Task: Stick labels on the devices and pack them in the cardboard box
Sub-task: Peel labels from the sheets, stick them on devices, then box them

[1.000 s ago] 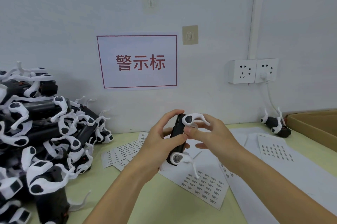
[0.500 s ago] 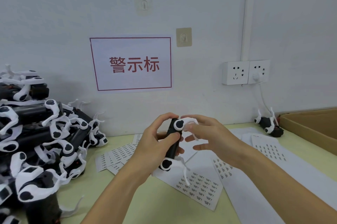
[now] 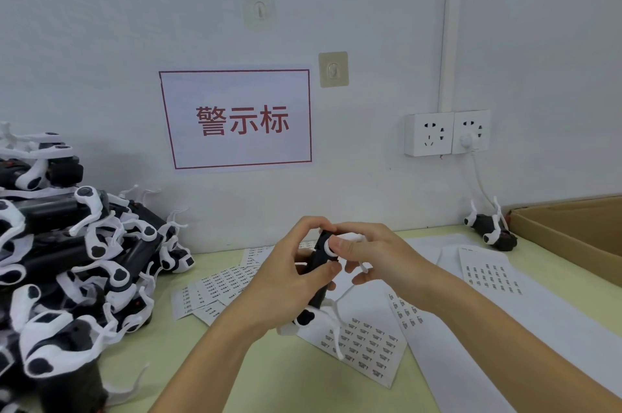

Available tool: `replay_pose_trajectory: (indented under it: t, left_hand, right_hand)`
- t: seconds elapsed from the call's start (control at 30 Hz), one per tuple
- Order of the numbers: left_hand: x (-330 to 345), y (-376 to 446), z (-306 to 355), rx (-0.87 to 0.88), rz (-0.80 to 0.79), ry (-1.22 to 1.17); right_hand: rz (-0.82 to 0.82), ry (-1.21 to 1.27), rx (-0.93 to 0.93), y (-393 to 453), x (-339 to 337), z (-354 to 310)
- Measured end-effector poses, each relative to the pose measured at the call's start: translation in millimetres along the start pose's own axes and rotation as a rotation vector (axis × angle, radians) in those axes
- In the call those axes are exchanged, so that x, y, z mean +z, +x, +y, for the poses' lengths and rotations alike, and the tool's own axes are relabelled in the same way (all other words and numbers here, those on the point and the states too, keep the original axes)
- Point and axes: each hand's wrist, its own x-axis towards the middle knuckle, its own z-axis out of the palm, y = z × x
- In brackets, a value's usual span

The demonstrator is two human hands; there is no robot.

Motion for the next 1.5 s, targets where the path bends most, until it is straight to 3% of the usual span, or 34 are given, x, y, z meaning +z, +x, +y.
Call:
replay_pose_trajectory:
  t: [0.23, 0.43, 0.7, 0.87, 0.97, 1.17, 1.33, 1.5]
  left_hand:
    - [-4.1, -2.8, -1.9, -0.028, -0.078, -0.042]
    - [4.0, 1.1, -1.6, 0.008, 0.033, -0.045]
    - [2.1, 0.9, -6.7, -0.035, 0.002, -0.002]
    - [0.3, 0.3, -9.0, -0.094, -0.067, -0.017]
    - [-1.6, 3.6, -11.8, -0.121, 0.010, 0.009]
    - [13.6, 4.5, -18.8, -0.196, 0.115, -0.421]
    - [22.8, 3.6, -17.0, -0.159, 0.328, -0.575]
    - [44.4, 2.8, 0.5, -0.107, 0.267, -0.397]
  right_hand:
    - [0.009, 0.018, 0.013, 1.5, -1.3, 1.7]
    - [-0.008, 0.046, 0.015, 4.2, -3.9, 2.4]
    - [0.017, 0.073, 0.063, 3.1, -0.1, 5.7]
    - [0.111, 0.222, 0.129, 5.4, -4.0, 10.0]
    - [0.243, 0.344, 0.140, 6.2, -11.4, 6.7]
    - [0.329, 0.566, 0.093, 7.4, -23.2, 4.5]
    - [0.199, 0.354, 0.142, 1.2, -31.7, 0.4]
    - [0.022, -0.105, 0.045, -25.7, -71.6, -8.6]
